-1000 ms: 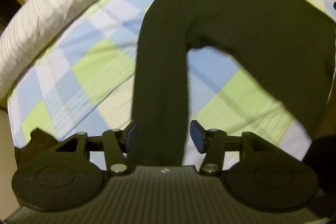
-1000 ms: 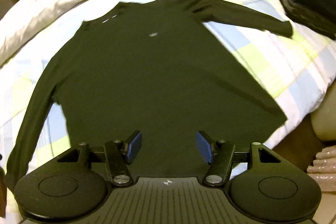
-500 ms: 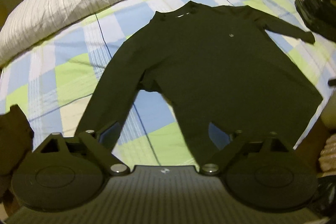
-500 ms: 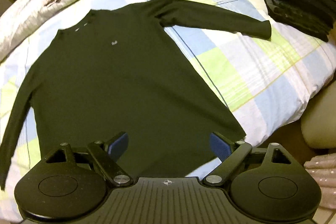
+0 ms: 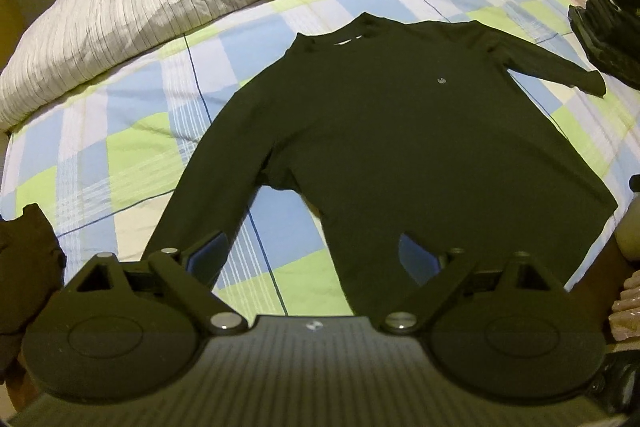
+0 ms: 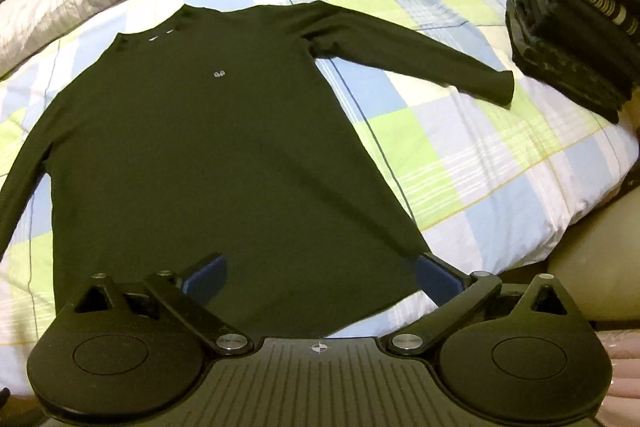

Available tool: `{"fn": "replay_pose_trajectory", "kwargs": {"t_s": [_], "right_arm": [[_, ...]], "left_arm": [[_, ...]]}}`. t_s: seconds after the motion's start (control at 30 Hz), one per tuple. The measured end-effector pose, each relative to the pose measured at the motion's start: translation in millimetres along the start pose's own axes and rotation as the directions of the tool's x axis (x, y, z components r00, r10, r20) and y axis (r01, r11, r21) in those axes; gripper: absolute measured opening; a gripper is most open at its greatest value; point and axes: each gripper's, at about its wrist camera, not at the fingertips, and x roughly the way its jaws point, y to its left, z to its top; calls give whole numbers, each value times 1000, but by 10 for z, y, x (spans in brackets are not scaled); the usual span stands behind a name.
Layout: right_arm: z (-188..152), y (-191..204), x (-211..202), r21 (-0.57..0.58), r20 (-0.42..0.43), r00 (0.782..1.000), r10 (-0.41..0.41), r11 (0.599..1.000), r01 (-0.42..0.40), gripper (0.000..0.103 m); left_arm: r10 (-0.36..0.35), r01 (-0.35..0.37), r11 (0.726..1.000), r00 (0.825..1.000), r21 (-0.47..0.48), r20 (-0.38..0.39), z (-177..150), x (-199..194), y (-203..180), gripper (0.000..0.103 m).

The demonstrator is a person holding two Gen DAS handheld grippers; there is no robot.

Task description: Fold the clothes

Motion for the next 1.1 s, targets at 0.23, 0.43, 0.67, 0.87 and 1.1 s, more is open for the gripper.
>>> {"fn": "replay_pose_trajectory", "kwargs": {"t_s": [0.23, 0.43, 0.67, 0.87, 1.1], "right_arm": [[-13, 131, 16, -53, -7, 1000, 30, 998, -31, 103], [-50, 392, 17, -119, 2, 996, 86, 989, -85, 103], [-124, 938, 52, -262, -30, 987, 159, 951, -161, 103], [-206, 1455, -65, -298, -10, 987, 160, 942, -155, 102], [-287, 2244, -215, -275, 18, 991, 136, 953, -126, 102]], "left_arm": [[53, -53, 999, 998, -3, 42, -137, -132, 71, 90], [107, -104, 993, 994, -54, 39, -444, -332, 245, 90], [176, -177, 978, 984, -111, -17, -949, -537, 588, 90], [118, -118, 984, 993, -133, -14, -1185, -498, 1021, 90], [61, -58, 988, 998, -141, 17, -1375, -449, 1779, 90]]}}
